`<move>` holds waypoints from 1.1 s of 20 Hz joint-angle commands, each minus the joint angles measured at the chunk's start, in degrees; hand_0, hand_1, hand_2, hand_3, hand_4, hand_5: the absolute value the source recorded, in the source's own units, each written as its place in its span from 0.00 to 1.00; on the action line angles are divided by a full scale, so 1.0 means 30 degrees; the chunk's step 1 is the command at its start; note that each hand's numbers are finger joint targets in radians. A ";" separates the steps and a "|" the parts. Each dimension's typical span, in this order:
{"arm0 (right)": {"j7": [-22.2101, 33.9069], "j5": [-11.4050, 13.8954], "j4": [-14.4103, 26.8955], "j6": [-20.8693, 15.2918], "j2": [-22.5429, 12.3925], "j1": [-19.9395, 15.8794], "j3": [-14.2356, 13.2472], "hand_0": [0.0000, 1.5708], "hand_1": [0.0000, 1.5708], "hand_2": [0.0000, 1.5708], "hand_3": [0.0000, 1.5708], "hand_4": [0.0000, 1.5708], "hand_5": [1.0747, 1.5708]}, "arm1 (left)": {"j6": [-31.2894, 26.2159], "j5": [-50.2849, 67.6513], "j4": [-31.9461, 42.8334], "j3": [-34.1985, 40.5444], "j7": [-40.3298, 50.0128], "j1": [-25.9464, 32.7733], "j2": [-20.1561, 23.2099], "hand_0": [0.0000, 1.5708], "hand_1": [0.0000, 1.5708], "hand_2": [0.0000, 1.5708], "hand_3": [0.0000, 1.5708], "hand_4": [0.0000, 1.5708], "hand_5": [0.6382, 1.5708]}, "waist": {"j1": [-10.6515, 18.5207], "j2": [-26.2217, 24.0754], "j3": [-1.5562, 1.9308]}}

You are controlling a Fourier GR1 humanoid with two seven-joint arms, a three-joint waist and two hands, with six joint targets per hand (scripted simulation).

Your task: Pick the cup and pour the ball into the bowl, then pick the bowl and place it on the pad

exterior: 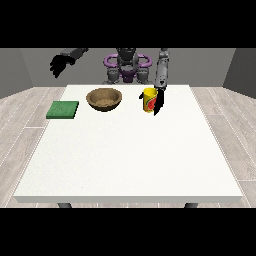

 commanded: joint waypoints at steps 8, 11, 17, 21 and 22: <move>0.1777 -0.2928 -0.0935 0.2608 -0.2352 0.0316 -0.1624 0.00 0.00 0.00 0.10 0.40 0.99 | 0.4080 -0.1553 0.3404 0.0872 -0.1918 -0.1301 0.0750 0.82 0.82 1.00 1.00 0.89 0.87 | -0.1916 -0.0050 -0.0001; 0.3107 -0.3463 0.1817 0.1944 -0.3262 -0.0592 -0.2861 0.00 0.00 0.00 0.17 0.41 0.99 | 0.5602 -0.3513 0.2416 -0.1399 0.1204 -0.1232 -0.0443 0.81 0.81 1.00 1.00 0.89 0.86 | -0.0306 -0.2608 0.0022; 0.2215 -0.2836 0.4219 0.2272 -0.3262 -0.0646 -0.2874 0.00 0.00 0.00 0.19 0.41 0.99 | 0.9500 -0.8814 0.2683 -0.5087 0.5913 -0.3779 -0.0317 0.84 0.84 1.00 1.00 0.89 0.93 | 0.0175 -0.3982 0.0102; 0.2608 -0.2573 0.4417 0.2225 -0.2901 -0.0825 -0.2208 0.00 0.00 0.00 0.12 0.42 0.98 | 1.0597 -1.3218 0.4873 -0.7627 0.9567 -0.5648 0.1072 0.87 0.87 1.00 1.00 0.93 0.96 | -0.0054 -0.4810 0.0167; 0.1534 -0.2459 0.5215 0.2684 -0.3035 -0.0319 -0.2665 0.00 0.00 0.00 0.10 0.43 0.98 | 1.1589 -1.4299 0.5209 -0.8366 0.9905 -0.5398 0.0582 0.86 0.86 1.00 1.00 0.93 0.96 | 0.0044 -0.4226 0.0175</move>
